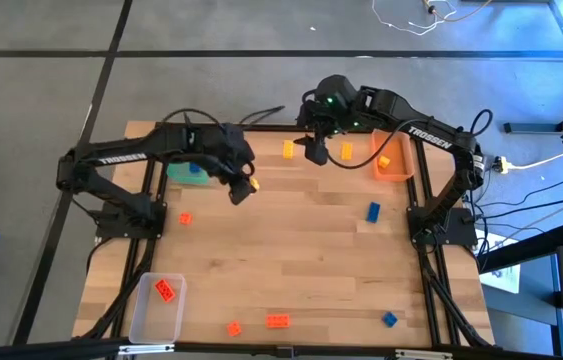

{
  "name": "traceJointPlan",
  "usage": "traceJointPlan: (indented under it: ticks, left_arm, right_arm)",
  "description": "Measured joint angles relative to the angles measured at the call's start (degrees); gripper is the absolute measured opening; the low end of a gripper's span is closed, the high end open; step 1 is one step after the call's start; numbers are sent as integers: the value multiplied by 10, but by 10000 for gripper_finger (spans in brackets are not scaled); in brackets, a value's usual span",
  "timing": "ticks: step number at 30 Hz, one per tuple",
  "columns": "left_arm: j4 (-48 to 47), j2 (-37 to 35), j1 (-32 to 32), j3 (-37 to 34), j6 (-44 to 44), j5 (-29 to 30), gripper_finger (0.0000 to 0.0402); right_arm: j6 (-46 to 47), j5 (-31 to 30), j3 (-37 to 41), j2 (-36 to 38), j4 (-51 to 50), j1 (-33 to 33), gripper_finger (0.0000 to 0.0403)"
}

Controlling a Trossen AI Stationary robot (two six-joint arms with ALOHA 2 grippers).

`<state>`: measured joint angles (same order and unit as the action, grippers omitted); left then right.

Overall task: Sort & place blocks by color
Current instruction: Put the yellow game piece into the orange bin

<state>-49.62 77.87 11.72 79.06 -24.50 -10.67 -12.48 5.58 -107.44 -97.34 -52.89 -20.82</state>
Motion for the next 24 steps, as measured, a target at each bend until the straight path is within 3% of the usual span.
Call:
traceJointPlan:
  ticks: [8,11,17,24]
  left_arm:
    - [-46,1,51,27,73,-10,129]
    - [-56,0,73,27,112,-33,129]
    - [-53,0,108,27,161,-90,129]
    - [-13,0,137,27,177,-187,129]
  right_arm:
    - [-1,2,0,0,30,0,232]
    - [-27,28,0,-3,29,0,232]
    - [-188,122,0,-14,23,10,232]
    - [-363,130,0,-34,44,34,232]
